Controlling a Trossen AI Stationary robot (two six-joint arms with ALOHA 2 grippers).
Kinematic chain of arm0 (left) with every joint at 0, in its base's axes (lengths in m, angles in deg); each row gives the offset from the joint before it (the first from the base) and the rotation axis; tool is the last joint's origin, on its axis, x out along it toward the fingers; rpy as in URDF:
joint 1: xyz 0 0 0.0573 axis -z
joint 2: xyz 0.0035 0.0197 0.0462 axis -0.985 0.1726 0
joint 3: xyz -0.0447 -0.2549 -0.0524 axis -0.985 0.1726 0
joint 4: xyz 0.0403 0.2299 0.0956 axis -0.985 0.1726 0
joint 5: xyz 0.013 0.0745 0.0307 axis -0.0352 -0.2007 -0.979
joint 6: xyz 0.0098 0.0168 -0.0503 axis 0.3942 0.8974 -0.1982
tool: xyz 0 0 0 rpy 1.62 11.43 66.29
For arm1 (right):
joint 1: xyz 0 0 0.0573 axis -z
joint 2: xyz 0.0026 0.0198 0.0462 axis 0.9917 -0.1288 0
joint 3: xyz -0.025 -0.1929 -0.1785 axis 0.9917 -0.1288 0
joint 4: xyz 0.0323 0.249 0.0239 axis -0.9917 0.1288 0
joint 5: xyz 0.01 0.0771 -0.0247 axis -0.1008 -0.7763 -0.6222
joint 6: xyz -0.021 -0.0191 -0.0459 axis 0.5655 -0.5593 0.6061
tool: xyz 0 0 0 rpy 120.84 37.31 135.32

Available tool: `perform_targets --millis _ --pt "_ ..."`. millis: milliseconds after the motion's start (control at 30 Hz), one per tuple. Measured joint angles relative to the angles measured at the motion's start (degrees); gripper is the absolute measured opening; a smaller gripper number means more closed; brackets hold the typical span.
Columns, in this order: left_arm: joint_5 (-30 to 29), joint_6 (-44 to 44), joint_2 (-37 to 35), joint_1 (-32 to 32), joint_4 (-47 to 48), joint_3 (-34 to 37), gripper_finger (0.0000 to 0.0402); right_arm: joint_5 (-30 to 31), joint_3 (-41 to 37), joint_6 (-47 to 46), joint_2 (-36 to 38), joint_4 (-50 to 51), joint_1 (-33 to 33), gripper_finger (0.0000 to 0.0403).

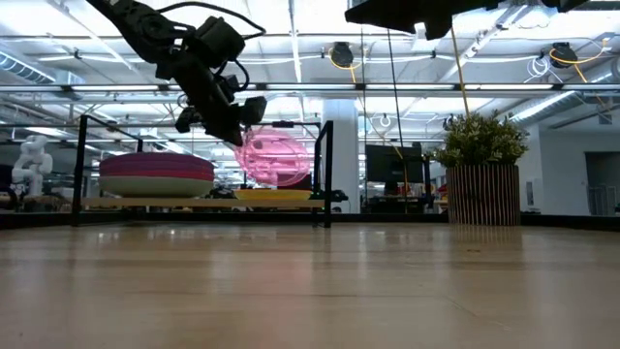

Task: Place and stack plates onto a shelf
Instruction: Stack the pink transparent plate into the orange transparent plate on the shelf, then return to Home Position

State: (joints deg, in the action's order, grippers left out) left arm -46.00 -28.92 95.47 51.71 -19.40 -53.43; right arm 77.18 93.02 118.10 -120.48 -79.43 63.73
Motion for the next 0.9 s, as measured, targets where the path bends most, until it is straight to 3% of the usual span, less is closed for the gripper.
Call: perform_targets --millis 533,900 --pt "2.8 -1.3 0.0 0.0 2.4 0.0 0.0008 0.0 0.0 0.0 0.0 1.1 0.0 0.0091" --pt "3.9 -2.0 0.0 -0.6 2.5 0.0 0.0072 0.0 0.0 -0.1 0.0 1.4 0.0 0.0091"
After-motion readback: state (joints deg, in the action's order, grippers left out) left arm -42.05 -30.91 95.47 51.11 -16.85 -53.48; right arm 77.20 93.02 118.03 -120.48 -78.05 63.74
